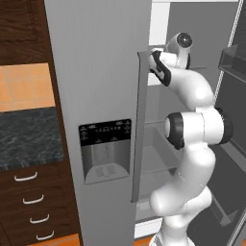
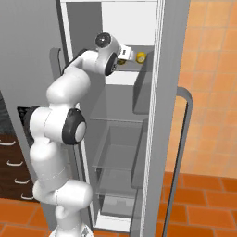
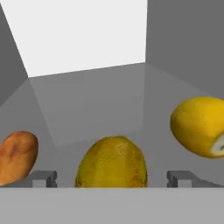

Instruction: Place one lemon and one chicken drumstick in each tupperware on the nearby counter, to pack two identical lunches.

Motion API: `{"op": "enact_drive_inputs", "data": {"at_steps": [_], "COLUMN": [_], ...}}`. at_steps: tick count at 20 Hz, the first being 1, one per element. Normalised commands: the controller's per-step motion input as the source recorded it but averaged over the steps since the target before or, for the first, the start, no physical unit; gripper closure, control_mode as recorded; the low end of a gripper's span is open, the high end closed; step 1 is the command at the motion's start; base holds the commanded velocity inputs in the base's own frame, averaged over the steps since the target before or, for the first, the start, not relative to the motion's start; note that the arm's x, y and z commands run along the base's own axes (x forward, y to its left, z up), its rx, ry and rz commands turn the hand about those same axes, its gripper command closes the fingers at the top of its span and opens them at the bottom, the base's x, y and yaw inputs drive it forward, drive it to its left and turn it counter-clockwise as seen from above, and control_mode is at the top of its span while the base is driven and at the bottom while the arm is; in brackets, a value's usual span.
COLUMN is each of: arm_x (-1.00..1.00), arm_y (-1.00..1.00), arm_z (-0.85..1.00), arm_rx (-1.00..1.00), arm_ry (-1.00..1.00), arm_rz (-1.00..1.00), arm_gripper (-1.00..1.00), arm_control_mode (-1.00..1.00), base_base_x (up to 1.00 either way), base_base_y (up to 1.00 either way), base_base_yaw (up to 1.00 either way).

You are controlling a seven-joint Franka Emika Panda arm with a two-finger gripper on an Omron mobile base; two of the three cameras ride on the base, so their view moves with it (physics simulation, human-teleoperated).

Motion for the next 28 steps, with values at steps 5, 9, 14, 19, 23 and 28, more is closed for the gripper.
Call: {"op": "enact_drive_inputs", "data": {"at_steps": [5,9,14,19,23,28], "arm_x": [0.57,-0.5,-0.19,-0.69,-1.0,-1.0], "arm_y": [0.0,-0.04,-0.05,-0.09,0.0,0.0], "arm_z": [-0.01,-0.75,-0.41,-0.05,0.05,0.41], "arm_rx": [0.0,0.0,0.0,0.04,0.0,0.01], "arm_ry": [0.05,0.18,0.02,-0.45,-0.67,-0.23], "arm_rz": [0.0,0.0,0.0,0.0,0.0,0.0], "arm_gripper": [-1.0,1.0,1.0,1.0,1.0,1.0], "arm_control_mode": [-1.0,-1.0,-1.0,-1.0,-1.0,-1.0], "base_base_x": [0.0,0.0,0.0,0.0,0.0,0.0], "base_base_y": [0.0,0.0,0.0,0.0,0.0,0.0], "base_base_yaw": [0.0,0.0,0.0,0.0,0.0,0.0]}}
